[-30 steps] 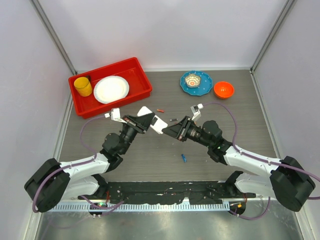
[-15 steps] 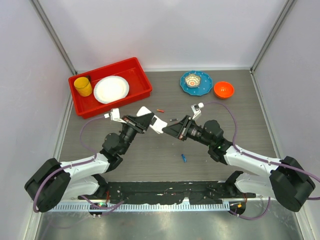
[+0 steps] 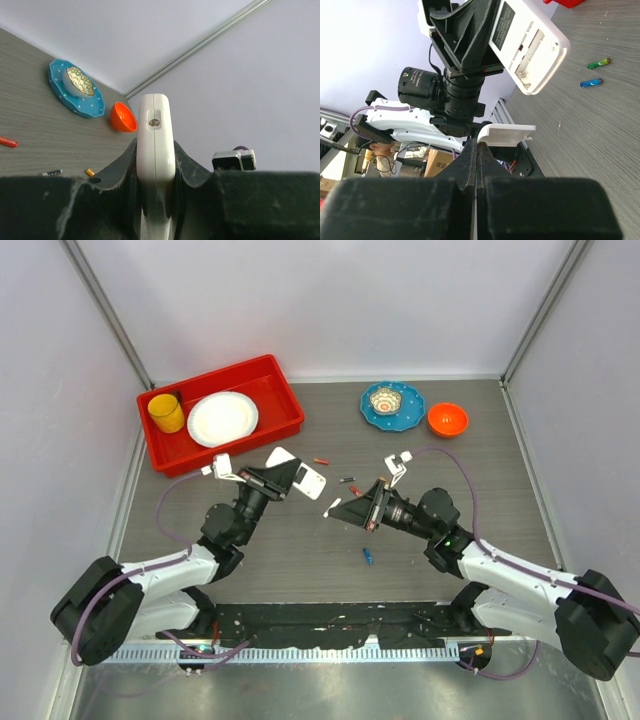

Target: Load the batteries into the remote control

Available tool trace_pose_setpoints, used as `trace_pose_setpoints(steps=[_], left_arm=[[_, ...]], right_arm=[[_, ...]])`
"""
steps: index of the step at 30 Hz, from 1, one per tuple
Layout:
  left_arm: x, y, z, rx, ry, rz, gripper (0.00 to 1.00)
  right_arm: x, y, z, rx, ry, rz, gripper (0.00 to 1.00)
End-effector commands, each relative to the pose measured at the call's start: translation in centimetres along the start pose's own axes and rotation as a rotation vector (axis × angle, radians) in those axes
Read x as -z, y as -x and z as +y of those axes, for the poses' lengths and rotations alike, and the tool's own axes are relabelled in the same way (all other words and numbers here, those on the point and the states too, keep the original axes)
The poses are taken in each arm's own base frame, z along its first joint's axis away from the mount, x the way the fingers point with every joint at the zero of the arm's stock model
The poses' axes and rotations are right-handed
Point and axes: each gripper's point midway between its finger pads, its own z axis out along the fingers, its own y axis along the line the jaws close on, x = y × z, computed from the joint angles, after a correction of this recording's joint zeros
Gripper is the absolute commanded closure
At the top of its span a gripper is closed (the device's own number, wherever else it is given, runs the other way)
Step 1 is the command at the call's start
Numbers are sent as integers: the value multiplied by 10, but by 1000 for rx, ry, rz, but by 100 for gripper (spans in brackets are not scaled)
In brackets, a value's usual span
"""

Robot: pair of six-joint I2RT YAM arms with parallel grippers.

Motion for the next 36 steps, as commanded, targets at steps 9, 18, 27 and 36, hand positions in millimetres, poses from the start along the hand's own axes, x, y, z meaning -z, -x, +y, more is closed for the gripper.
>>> trace_pose_setpoints(steps=[9,18,27,36], left_arm=[[1,26,-9,26,-43,-95,100],[16,39,-2,10,-24,-108,100],[32,37,-2,53,-46,-95,100],[43,34,-7,85,-64,-63,100]], right_arm=[[21,27,-1,169,-64,-117,99],[67,92,-41,380,-235,-484,99],[88,116,-110,323,-382,-537,99],[127,163,-155,142,-348,-688,99]])
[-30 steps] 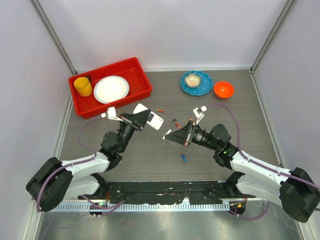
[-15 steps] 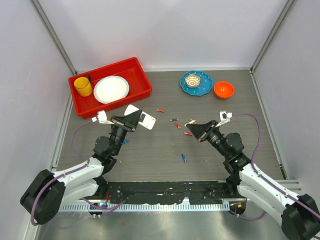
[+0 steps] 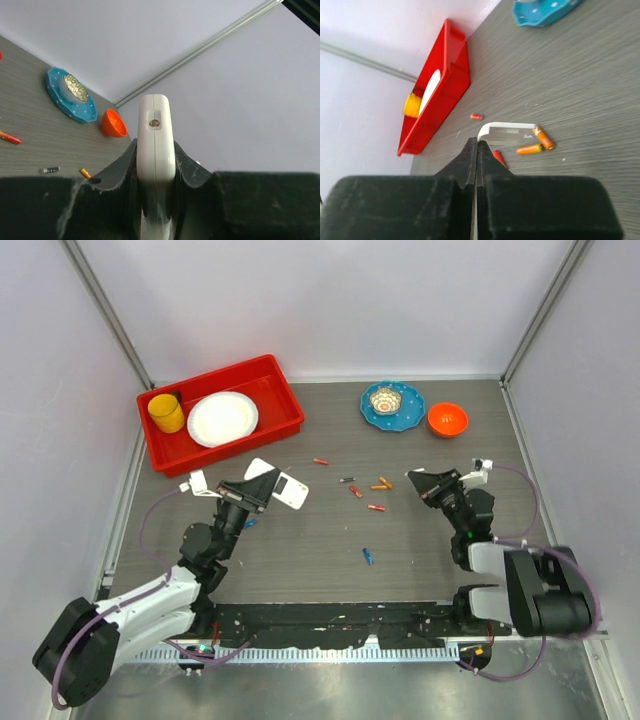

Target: Load the batteries into the remote control

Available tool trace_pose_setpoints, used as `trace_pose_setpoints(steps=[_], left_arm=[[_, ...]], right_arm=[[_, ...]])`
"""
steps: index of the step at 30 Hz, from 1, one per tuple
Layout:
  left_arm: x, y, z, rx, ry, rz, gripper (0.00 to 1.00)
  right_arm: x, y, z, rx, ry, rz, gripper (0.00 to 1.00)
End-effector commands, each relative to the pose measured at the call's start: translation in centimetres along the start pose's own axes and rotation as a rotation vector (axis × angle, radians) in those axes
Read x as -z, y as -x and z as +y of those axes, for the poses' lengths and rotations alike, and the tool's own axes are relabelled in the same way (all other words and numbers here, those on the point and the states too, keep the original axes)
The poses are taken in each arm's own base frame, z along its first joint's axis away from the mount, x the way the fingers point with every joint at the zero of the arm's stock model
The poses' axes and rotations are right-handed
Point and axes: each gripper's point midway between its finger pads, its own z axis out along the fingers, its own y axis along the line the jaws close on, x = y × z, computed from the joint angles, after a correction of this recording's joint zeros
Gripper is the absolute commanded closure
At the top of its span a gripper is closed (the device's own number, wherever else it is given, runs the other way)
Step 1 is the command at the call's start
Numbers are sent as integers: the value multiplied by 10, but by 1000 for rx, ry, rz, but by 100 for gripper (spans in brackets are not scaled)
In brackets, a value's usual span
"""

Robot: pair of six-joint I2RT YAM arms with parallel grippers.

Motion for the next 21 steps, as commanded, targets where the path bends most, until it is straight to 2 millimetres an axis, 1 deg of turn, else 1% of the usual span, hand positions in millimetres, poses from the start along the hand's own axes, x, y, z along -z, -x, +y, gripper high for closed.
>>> trace_pose_setpoints(steps=[1,2,3,4,5,6,8,9,14,21], left_arm=[[5,2,-11,28,-42,5,100],[6,2,-11,30,-44,6,100],[7,1,-10,32,-41,10,100],[7,2,-11,36,-45,9,100],[8,2,-11,38,-46,9,100],[8,2,-11,38,-47,10,100],[9,2,-12,41,-50,12,100],[9,1,-11,41,-48,13,100],[9,1,-11,35,-45,13,100],[8,0,-10,33,-43,14,100]], right_arm=[[-1,30,29,-74,208,-90,99],[-2,28,29,-87,221,-90,99],[-3,30,10,-129,172,-100,99],[-3,33,13,-125,195,-115,99],[-5,33,9,-132,185,-119,99],[-6,28,0,-146,160,-109,99],[-7,28,-4,-142,154,-122,99],[-8,25,-9,-147,143,-116,99],[-9,18,-19,-143,113,-100,99],[-3,11,-21,-132,104,-80,99]])
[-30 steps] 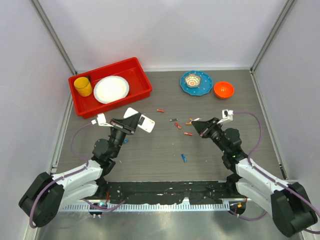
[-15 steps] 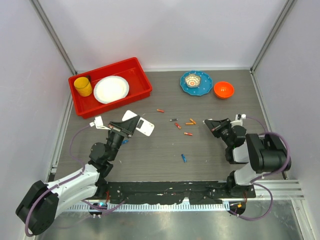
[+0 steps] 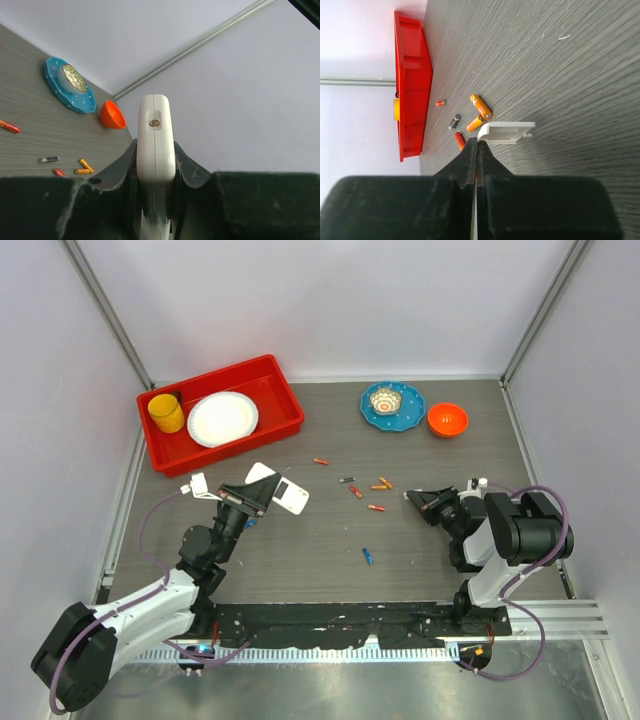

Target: Load the batteries into the remote control

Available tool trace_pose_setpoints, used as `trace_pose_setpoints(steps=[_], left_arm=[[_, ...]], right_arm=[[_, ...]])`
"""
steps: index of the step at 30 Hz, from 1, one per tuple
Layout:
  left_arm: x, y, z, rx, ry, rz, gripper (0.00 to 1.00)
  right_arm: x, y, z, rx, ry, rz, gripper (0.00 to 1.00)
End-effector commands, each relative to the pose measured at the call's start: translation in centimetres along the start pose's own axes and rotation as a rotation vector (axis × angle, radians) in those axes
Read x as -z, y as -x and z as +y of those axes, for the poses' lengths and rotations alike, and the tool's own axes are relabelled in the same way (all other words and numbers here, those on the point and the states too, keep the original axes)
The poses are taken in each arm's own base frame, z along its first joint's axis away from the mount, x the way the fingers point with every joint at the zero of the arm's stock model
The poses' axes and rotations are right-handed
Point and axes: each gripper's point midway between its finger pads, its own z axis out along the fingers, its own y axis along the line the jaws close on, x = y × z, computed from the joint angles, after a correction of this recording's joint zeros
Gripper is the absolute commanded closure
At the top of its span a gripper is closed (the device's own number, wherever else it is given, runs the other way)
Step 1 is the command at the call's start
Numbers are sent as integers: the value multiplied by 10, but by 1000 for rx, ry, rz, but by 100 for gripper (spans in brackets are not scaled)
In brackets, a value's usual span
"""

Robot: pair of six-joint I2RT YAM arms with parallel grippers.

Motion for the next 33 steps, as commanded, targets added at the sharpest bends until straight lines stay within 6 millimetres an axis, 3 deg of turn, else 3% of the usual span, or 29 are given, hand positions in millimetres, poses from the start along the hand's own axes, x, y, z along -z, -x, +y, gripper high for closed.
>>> trace_pose_setpoints(steps=[1,10,22,33], left_arm=[[-1,5,-10,10,-42,-19,100],[-1,4,-12,10,-48,-9,100],[1,3,-11,9,-46,-6,100],[1,2,-11,10,-47,2,100]], right_arm=[[12,28,75,160,318,-135,99],[12,28,96,195,393,-113,97],[21,16,76,197,338,-93,80],[29,10,76,192,342,-80,76]])
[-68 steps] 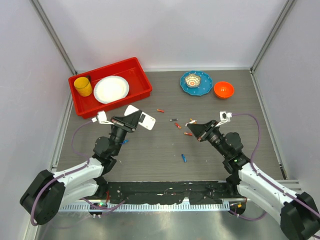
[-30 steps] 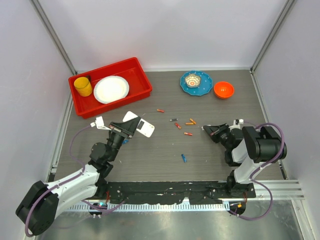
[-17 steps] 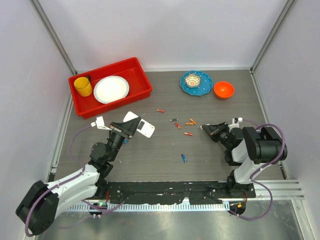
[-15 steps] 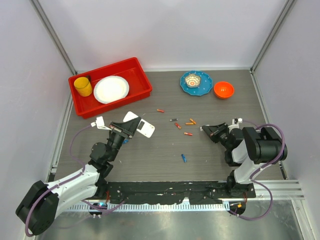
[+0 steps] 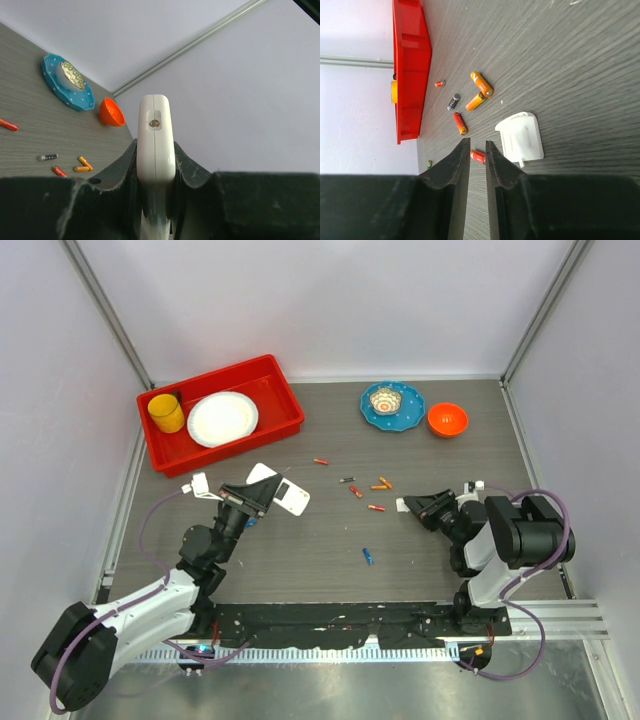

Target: Load the batteries into the remote control

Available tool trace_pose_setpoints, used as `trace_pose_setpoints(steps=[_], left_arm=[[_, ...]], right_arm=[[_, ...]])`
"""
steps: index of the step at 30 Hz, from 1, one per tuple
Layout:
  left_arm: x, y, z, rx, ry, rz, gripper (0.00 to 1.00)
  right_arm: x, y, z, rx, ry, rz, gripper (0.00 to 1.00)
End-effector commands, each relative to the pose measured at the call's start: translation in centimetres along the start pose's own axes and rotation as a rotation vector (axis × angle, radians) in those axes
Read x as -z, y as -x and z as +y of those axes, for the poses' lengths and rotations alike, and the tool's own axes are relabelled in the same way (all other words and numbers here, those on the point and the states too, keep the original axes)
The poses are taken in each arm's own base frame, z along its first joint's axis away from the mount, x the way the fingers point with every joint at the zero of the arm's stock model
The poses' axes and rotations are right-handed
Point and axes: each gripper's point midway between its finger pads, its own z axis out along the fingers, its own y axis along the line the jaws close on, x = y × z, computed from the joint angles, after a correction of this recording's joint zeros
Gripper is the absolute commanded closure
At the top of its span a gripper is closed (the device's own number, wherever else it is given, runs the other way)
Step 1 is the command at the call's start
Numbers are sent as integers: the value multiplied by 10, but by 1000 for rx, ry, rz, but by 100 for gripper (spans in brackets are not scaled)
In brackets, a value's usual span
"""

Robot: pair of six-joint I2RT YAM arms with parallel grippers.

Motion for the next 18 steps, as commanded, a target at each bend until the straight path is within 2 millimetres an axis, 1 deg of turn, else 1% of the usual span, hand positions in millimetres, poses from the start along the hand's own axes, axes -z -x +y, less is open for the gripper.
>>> trace_pose_setpoints(steps=[1,3,4,5,6,7,8,9,10,11,12,13,14,15,16,17,18], left_arm=[[0,5,-10,10,-40,-14,100],[0,5,-11,11,-41,-13,100],[0,5,-11,11,-41,-13,100],[0,4,-10,11,-40,-12,100],[0,4,-10,11,-41,-11,100],[0,4,-11,11,-43,-10,100],[0,3,-11,11,-42,-6,100],[0,2,-9,11,-35,0,100],[0,1,-9,12,-32,4,100],[-1,1,-9,15,-30,7,100],[-1,-2,-7,20,-21,19,100],[-1,-4,-5,20,-16,28,100],[-2,-4,-7,22,-18,32,100],[-2,-7,-6,25,-13,45,100],[-2,-8,-6,25,-15,51,100],[-2,-9,-7,25,-17,57,100],[-1,-11,-5,25,-11,69,100]], right_arm=[[19,29,81,175,330,-151,74],[20,29,88,167,347,-145,72],[24,33,99,180,373,-152,68],[22,33,99,190,359,-142,67],[10,29,81,161,253,-83,66],[12,33,95,294,262,-104,64],[4,40,111,371,235,-105,64],[0,36,65,396,-39,-75,62],[3,38,68,548,-95,-80,59],[5,31,104,627,-50,-89,58],[10,29,91,642,-137,-71,57],[12,37,92,653,-180,-104,52],[11,36,90,658,-205,-90,50],[12,37,88,657,-252,-64,45],[14,41,81,662,-316,-64,41],[14,43,77,673,-362,-59,40],[14,35,74,699,-416,-14,39]])
